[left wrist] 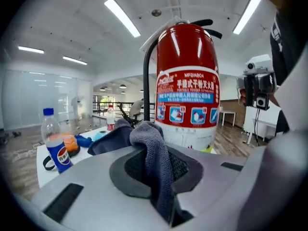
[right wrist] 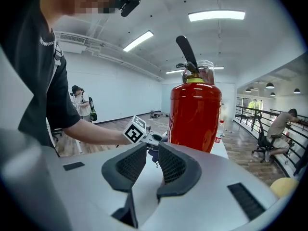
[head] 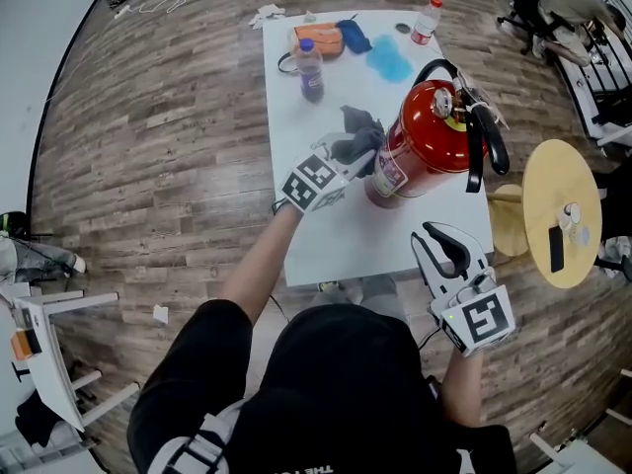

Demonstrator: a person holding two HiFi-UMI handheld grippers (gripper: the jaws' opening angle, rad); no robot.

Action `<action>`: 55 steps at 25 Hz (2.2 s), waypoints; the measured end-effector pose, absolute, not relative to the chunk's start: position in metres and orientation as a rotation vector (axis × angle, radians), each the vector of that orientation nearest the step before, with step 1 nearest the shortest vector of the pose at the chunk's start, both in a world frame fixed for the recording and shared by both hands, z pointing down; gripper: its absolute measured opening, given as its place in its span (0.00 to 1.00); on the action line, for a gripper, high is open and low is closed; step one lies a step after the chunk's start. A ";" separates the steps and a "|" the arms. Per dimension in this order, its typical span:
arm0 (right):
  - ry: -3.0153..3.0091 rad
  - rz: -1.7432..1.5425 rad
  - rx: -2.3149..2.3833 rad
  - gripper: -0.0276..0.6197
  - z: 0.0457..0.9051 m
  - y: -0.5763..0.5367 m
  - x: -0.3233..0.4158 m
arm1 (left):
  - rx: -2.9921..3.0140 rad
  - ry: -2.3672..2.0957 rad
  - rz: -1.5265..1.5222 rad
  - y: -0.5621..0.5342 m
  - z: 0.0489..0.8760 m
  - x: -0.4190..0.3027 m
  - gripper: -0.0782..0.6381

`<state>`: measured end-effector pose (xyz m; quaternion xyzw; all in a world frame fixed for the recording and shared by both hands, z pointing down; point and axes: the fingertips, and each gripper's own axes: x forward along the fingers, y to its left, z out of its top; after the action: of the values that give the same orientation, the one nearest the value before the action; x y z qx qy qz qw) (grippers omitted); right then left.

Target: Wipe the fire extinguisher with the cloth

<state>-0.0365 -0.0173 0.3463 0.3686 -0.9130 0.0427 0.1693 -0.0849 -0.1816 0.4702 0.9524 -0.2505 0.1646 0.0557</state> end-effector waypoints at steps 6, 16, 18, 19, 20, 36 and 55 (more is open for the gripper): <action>-2.591 0.152 0.993 0.18 0.361 -0.015 -0.046 | 2.794 -0.754 0.715 -0.158 0.547 -0.091 0.19; -2.581 0.189 1.101 0.18 0.370 -0.026 -0.031 | 2.683 -0.835 0.687 -0.104 0.575 -0.080 0.19; -2.587 0.187 1.128 0.18 0.367 -0.028 -0.027 | 2.674 -0.799 0.713 -0.081 0.593 -0.065 0.19; -2.585 0.180 1.138 0.18 0.366 -0.028 -0.025 | 2.685 -0.767 0.729 -0.070 0.600 -0.055 0.19; -2.579 0.170 1.147 0.18 0.365 -0.028 -0.022 | 2.704 -0.735 0.733 -0.062 0.603 -0.043 0.19; -2.711 0.009 1.131 0.31 0.338 -0.026 0.048 | 2.987 -0.287 0.136 -0.037 0.366 0.054 0.19; -2.874 -0.028 0.824 0.10 0.373 -0.060 0.116 | 3.102 -0.415 0.320 -0.056 0.362 0.115 0.19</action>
<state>0.1161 -0.0597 0.3732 0.2748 -0.9585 -0.0093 0.0759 0.1152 -0.0557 0.3621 0.9860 -0.1318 0.1017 -0.0021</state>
